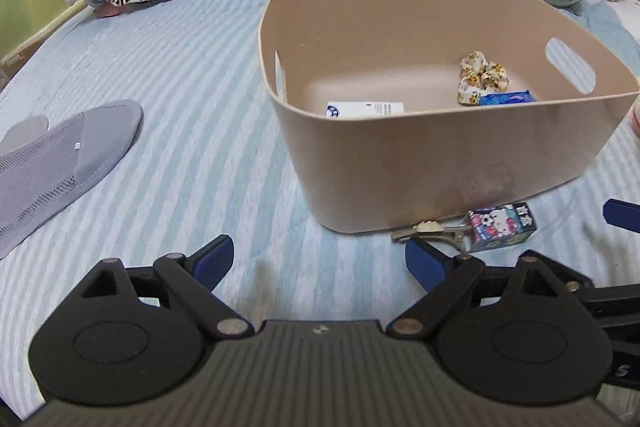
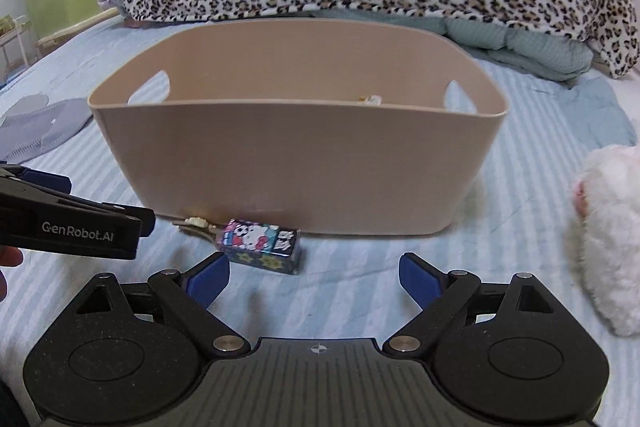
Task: Organize objects
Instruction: 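Grasp the hair clip with left tool while right tool grasps Hello Kitty box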
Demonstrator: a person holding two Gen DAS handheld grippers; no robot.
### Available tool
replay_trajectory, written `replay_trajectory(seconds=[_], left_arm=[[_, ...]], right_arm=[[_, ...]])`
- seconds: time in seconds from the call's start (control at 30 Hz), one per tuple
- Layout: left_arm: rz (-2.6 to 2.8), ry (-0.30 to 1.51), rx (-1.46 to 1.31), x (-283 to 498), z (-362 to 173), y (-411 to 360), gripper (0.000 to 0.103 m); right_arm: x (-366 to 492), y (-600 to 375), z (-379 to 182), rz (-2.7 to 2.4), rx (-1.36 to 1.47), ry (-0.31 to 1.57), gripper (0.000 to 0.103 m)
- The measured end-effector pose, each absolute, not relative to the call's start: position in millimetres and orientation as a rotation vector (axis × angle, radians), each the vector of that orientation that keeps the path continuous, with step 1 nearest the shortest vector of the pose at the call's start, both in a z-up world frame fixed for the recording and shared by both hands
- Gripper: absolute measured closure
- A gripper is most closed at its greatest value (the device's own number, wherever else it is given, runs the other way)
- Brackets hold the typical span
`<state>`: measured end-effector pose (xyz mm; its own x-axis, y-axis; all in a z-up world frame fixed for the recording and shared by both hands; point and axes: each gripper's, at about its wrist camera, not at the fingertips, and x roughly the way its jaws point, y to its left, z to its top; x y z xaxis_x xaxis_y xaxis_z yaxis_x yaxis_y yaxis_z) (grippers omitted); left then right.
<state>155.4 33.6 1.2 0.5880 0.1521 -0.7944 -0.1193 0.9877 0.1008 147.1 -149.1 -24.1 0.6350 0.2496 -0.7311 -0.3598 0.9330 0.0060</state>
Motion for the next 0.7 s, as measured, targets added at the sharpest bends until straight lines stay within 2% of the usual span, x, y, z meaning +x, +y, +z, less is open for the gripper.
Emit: replay_trajectory(seconds=[0.43, 0.7], left_arm=[[0.170, 0.938, -0.056, 162.7, -5.6, 52.6, 0.010], [0.125, 0.967, -0.078, 165.8, -11.0, 36.4, 0.010]], right_arm=[[169.5, -125.3, -50.0, 0.363, -0.119, 0.839, 0.015], [179.7, -156.8, -52.6, 0.302, -0.117, 0.864, 0.018]])
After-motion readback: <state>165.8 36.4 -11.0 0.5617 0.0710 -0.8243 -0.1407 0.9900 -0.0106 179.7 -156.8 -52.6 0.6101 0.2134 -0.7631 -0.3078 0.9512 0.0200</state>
